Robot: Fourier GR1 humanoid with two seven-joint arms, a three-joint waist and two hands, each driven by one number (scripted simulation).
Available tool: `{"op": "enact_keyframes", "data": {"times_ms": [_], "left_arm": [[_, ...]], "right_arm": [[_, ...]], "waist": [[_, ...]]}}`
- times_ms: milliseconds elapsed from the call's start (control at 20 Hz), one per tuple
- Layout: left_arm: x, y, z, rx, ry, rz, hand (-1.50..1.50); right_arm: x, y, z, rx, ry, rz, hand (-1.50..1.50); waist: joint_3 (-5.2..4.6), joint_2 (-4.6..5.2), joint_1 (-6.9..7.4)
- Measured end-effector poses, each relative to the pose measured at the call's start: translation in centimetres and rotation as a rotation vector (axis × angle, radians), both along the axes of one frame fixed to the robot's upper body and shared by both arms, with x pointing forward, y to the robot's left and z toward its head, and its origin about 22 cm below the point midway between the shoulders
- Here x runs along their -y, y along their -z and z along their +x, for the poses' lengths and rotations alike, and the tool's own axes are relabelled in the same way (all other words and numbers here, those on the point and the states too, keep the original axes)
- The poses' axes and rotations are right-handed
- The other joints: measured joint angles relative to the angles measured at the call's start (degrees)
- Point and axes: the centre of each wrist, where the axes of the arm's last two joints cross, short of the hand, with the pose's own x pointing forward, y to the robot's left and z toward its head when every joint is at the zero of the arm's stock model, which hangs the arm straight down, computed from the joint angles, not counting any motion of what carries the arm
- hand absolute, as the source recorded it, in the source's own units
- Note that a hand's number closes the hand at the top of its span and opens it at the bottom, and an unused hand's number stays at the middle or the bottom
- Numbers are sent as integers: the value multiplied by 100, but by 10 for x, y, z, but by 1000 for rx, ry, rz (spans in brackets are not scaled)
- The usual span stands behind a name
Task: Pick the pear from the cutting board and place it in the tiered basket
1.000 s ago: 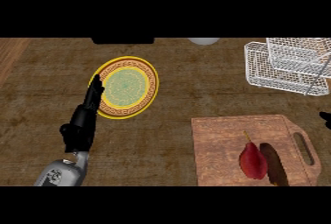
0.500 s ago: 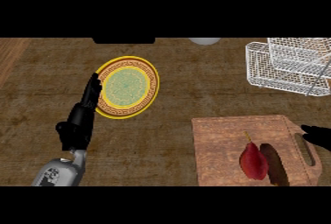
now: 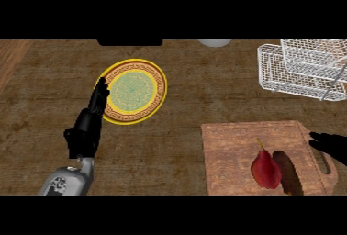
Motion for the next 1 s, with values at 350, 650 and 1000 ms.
{"op": "enact_keyframes", "data": {"times_ms": [350, 650, 1000], "left_arm": [[-11, 6, -4, -4, 5, 0, 0], [-2, -2, -3, -1, 5, -3, 0], [-10, -5, 0, 4, 9, -2, 0]], "right_arm": [[-4, 10, -1, 17, -18, -62, -150], [-17, 15, 0, 73, -87, -114, -150], [-9, 39, 15, 123, -33, -146, -150]], "waist": [[0, 0, 3], [1, -1, 8], [1, 3, 13]]}}
